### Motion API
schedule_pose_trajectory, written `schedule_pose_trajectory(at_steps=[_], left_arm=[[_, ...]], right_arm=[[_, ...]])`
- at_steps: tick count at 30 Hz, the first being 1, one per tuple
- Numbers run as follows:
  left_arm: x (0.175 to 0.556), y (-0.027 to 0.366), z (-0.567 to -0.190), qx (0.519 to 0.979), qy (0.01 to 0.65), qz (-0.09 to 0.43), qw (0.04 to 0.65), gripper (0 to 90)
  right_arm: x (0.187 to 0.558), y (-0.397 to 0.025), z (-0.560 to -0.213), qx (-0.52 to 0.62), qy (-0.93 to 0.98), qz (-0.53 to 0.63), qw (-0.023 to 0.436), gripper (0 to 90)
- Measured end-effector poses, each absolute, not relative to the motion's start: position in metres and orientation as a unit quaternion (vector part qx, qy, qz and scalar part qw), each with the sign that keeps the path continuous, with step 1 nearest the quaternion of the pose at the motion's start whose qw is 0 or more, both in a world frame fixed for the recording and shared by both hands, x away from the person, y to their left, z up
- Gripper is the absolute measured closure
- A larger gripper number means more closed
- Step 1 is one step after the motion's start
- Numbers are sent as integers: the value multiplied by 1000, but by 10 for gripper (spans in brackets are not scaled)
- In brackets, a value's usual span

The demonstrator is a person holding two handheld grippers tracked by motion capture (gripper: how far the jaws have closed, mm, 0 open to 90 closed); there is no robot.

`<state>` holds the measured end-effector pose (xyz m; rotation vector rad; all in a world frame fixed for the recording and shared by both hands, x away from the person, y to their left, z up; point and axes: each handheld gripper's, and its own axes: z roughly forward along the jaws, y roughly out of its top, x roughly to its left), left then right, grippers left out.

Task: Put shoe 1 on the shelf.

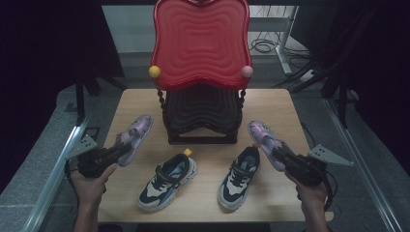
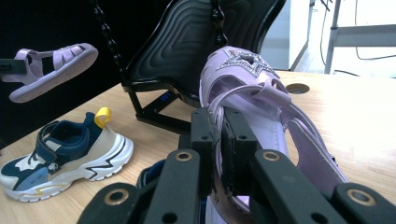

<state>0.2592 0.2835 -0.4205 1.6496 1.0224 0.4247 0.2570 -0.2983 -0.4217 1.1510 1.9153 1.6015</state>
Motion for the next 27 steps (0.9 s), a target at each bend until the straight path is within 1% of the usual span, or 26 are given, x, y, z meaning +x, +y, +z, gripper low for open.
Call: schedule_pose_trajectory(at_steps=[15,27], left_arm=[[260,268,-420,705,417,176,545,853],[264,252,-420,717,399,164,547,852]], right_arm=[[258,-289,-423,407,687,573,187,846],[266,-263,-425,390,700,572,174,843]])
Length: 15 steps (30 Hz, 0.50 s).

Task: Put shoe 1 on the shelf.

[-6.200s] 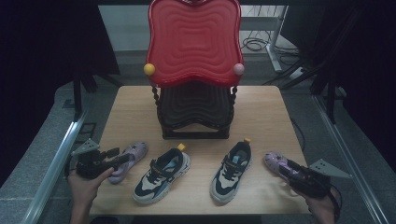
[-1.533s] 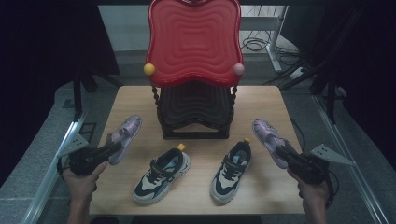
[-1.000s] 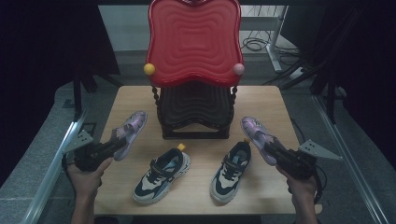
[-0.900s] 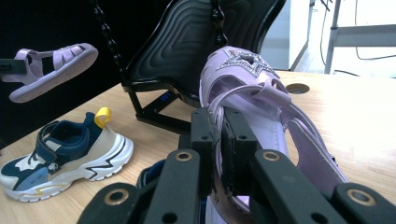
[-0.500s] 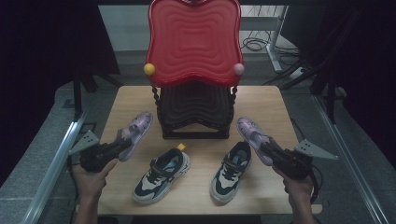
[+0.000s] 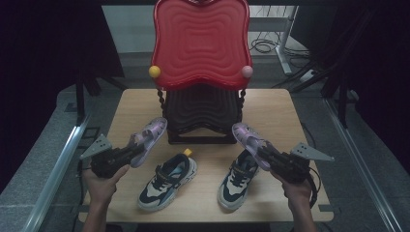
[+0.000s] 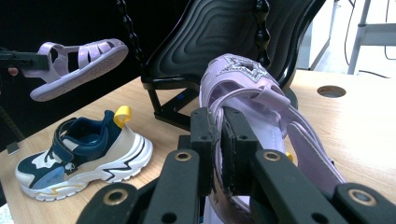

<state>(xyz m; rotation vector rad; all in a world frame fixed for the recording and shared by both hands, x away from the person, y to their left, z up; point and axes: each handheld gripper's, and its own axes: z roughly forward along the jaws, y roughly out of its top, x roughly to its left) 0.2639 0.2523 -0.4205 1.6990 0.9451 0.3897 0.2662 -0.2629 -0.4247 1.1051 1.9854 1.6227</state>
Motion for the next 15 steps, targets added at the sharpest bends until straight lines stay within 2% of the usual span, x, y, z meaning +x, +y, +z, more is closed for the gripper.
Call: schedule_pose_trajectory(at_steps=[15], left_arm=[[277,231,-418,728,380,156,548,852]], right_arm=[[278,-242,-422,383,697,582,170,839]])
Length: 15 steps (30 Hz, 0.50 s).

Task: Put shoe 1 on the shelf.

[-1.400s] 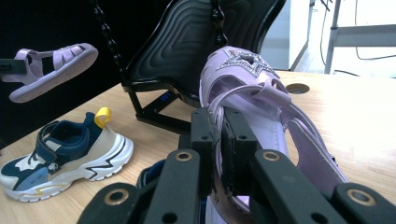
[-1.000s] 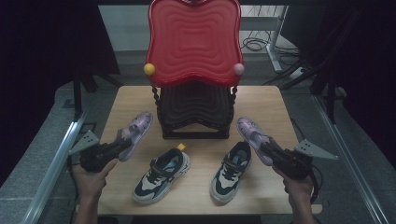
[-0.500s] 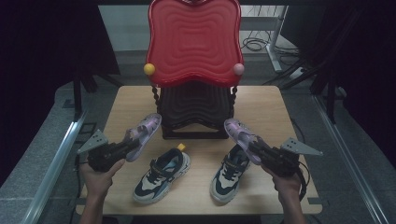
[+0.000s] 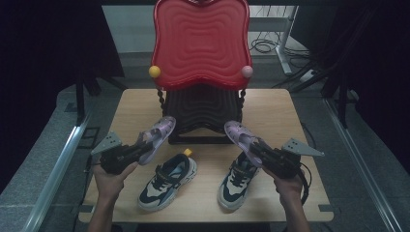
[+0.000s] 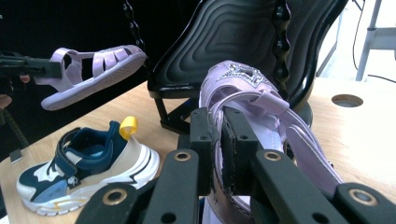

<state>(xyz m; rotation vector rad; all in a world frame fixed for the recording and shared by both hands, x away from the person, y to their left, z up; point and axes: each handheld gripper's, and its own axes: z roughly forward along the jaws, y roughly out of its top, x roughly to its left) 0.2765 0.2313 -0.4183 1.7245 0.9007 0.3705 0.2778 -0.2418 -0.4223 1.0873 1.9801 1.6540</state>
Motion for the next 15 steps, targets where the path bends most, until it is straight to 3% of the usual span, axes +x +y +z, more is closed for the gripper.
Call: schedule_pose_trajectory(at_steps=[15], left_arm=[[296,204,-402,747,345,158,546,851]], right_arm=[[296,-216,-412,377,690,594,168,838]])
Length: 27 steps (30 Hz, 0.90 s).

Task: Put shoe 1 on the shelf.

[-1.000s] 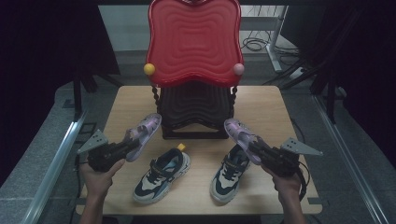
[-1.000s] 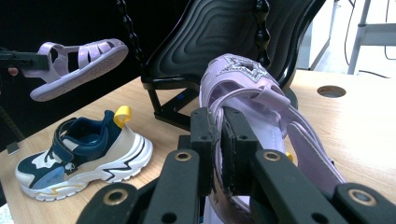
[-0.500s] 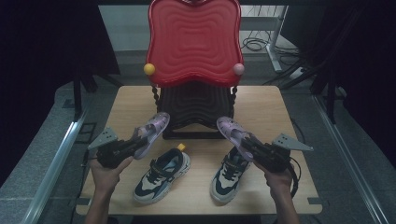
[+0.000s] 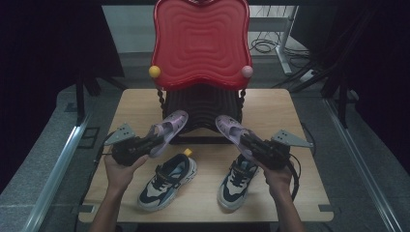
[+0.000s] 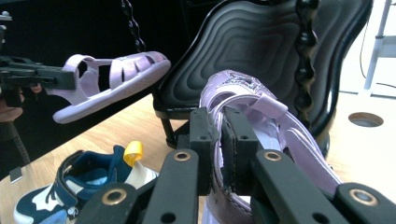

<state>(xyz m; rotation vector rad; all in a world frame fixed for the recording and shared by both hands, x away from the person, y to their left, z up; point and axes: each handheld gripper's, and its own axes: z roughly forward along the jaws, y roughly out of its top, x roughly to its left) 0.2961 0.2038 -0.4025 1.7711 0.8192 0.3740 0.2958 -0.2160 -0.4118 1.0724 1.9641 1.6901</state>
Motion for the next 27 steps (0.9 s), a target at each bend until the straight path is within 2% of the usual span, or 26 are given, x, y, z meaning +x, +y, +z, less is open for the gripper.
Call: schedule_pose_trajectory(at_steps=[27], left_arm=[[330,173,-388,751,332,170,545,850]], right_arm=[[326,-183,-398,375,674,612,175,838]])
